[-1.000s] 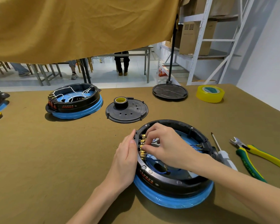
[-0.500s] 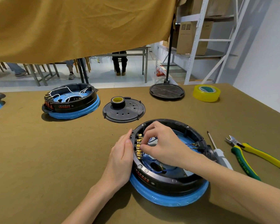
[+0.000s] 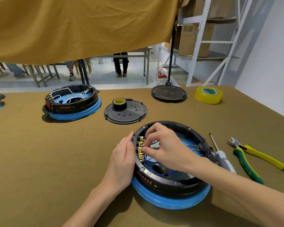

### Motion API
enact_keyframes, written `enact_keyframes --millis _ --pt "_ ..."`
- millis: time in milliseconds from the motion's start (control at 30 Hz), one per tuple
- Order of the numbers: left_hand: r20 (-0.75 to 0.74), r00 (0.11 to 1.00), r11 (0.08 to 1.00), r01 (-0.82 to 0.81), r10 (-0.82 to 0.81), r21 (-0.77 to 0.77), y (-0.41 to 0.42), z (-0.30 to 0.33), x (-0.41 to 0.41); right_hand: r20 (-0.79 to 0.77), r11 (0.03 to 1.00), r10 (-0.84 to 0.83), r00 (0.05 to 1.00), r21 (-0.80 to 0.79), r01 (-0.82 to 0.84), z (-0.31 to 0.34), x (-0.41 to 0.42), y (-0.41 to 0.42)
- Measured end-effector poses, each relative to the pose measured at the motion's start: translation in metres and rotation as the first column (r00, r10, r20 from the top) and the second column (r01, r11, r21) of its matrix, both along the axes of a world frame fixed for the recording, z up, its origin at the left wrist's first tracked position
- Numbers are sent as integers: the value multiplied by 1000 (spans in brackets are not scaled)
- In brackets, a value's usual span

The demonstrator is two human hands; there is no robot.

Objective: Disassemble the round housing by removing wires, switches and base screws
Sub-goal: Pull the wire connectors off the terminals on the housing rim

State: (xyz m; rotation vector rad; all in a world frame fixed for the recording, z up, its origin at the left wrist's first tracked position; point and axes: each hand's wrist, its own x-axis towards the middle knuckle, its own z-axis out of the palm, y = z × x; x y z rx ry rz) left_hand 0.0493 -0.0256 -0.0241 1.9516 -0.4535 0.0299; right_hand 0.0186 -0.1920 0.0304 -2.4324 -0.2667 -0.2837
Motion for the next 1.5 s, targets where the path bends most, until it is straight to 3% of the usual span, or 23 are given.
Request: enact_keyframes --millis 267,733,1000,1100,1233,1333,1500 --pt "-57 998 1000 9 -10 -13 2 4 -9 -40 1000 -9 999 24 10 0 -1 0" --pt "-78 995 991 68 -59 118 3 10 -12 -98 999 -2 995 42 6 1 -1 -1" --pt "-60 996 992 68 -62 104 2 10 -12 -58 995 -91 994 40 93 4 -7 -6" --pt "-63 995 992 82 -77 92 5 7 -11 36 993 -112 993 -18 113 3 -9 -2" --pt "-49 994 993 100 -97 63 10 1 -9 124 1000 17 992 12 -18 6 -11 -3" --pt "-46 995 995 94 -92 28 12 -3 -5 19 990 132 991 -49 -131 8 -15 -2" --pt "-18 996 995 86 -85 44 11 -4 -3 -38 974 149 988 -169 -153 8 -12 -3"
